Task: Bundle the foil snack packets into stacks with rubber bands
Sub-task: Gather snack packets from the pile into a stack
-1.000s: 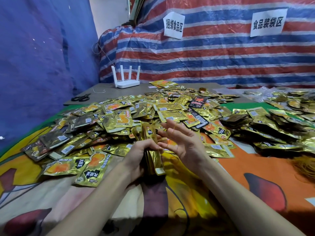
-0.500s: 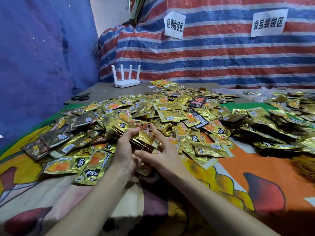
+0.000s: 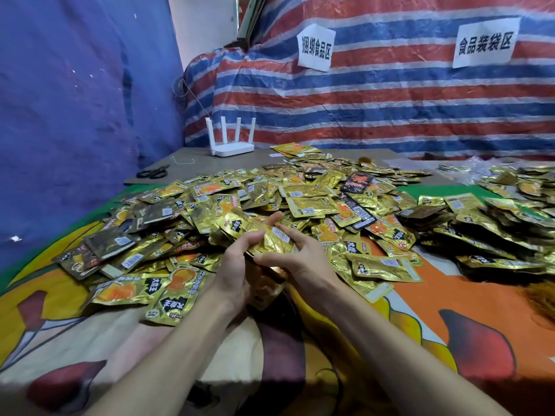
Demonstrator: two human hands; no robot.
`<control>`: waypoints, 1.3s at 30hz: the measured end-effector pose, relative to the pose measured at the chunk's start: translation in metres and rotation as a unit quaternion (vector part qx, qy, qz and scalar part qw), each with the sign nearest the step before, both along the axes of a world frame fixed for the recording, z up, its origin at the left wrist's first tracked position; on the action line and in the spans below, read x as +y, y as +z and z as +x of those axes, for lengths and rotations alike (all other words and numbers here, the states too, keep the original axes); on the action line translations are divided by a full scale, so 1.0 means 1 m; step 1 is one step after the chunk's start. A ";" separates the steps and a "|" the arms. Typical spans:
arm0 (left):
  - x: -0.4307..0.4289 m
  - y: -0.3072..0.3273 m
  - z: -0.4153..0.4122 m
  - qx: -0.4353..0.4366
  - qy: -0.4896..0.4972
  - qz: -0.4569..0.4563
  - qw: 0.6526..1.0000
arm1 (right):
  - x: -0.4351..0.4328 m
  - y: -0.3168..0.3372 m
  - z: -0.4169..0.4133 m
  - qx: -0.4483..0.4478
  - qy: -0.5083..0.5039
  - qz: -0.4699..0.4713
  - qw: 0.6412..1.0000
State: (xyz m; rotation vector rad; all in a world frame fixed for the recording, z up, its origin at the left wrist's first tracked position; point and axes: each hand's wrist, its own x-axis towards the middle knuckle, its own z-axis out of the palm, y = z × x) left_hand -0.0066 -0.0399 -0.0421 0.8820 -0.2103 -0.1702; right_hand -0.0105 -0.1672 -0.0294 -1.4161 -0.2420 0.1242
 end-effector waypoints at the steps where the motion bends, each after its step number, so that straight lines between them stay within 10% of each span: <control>1: -0.001 0.000 -0.001 -0.002 -0.003 0.002 1.000 | -0.004 0.000 0.003 0.019 0.028 0.023 0.999; 14: -0.005 -0.001 -0.002 -0.021 0.010 0.126 0.992 | -0.028 0.002 0.010 0.124 0.177 0.117 0.969; 24: -0.004 -0.019 0.001 -0.110 0.194 0.342 0.913 | -0.037 -0.009 0.021 0.144 0.040 0.188 0.971; 30: -0.007 -0.001 -0.004 -0.003 0.122 0.115 0.986 | -0.034 -0.004 0.008 0.141 0.154 0.143 0.967; 39: -0.015 0.010 -0.010 0.035 0.217 0.022 0.975 | -0.026 0.001 0.000 0.153 0.156 0.099 0.971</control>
